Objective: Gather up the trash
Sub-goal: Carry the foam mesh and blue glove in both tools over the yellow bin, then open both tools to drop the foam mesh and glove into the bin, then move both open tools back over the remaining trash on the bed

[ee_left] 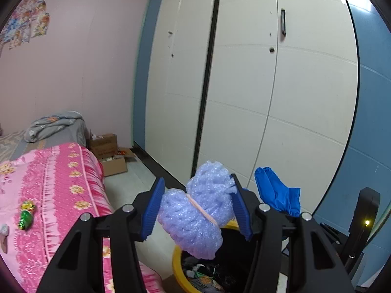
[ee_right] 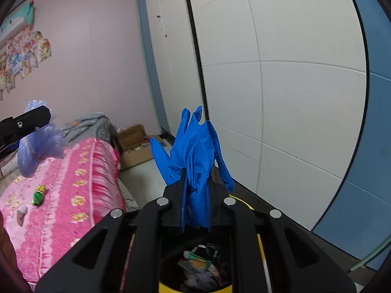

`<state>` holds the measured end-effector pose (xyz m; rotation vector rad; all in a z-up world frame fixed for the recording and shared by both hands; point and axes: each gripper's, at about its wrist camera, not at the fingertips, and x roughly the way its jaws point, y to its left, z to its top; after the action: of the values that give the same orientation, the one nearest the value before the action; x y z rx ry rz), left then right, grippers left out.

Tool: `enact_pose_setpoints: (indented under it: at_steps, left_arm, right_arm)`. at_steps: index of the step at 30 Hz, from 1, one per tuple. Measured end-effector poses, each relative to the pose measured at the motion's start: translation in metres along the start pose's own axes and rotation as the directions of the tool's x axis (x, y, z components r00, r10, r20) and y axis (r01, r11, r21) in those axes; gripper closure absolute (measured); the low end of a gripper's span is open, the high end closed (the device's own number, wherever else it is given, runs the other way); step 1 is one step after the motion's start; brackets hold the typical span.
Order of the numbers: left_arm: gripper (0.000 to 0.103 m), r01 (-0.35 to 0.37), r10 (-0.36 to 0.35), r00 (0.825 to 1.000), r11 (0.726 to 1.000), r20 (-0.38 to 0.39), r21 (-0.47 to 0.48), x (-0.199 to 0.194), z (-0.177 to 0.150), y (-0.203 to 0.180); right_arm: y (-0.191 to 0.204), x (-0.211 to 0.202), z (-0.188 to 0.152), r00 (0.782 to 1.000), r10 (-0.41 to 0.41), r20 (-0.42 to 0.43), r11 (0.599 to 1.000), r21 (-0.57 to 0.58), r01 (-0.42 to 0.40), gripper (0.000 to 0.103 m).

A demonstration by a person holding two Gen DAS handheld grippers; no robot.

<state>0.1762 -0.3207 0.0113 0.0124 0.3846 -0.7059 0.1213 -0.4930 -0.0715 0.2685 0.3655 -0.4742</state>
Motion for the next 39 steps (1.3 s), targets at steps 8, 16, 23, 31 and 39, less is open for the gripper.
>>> enact_pose_setpoints:
  at_steps: [8, 16, 23, 31, 39]
  left_arm:
    - [0.052, 0.023, -0.024, 0.993, 1.0, -0.114, -0.014, 0.054, -0.023, -0.005]
    - [0.052, 0.024, -0.034, 0.964, 0.999, -0.265, -0.04, 0.105, -0.057, 0.0]
    - [0.052, 0.039, -0.067, 0.935, 0.996, -0.348, -0.085, 0.13, -0.073, 0.007]
    - [0.032, 0.044, -0.077, 0.939, 0.994, -0.335, -0.103, 0.128, -0.073, 0.014]
    - [0.019, 0.018, -0.056, 0.953, 0.992, -0.297, -0.128, 0.107, -0.065, 0.026]
  right_arm:
    - [-0.011, 0.022, -0.014, 0.998, -0.044, -0.039, 0.999, 0.01, 0.044, 0.092]
    - [-0.017, 0.047, -0.03, 0.99, -0.069, -0.124, 0.997, 0.035, 0.073, 0.091]
    - [-0.019, 0.059, -0.039, 0.982, -0.063, -0.176, 0.996, 0.05, 0.073, 0.091]
    - [-0.021, 0.051, -0.041, 0.983, -0.094, -0.158, 0.993, 0.062, 0.105, 0.054]
    - [-0.023, 0.029, -0.032, 0.987, -0.112, -0.115, 0.99, 0.073, 0.121, 0.046]
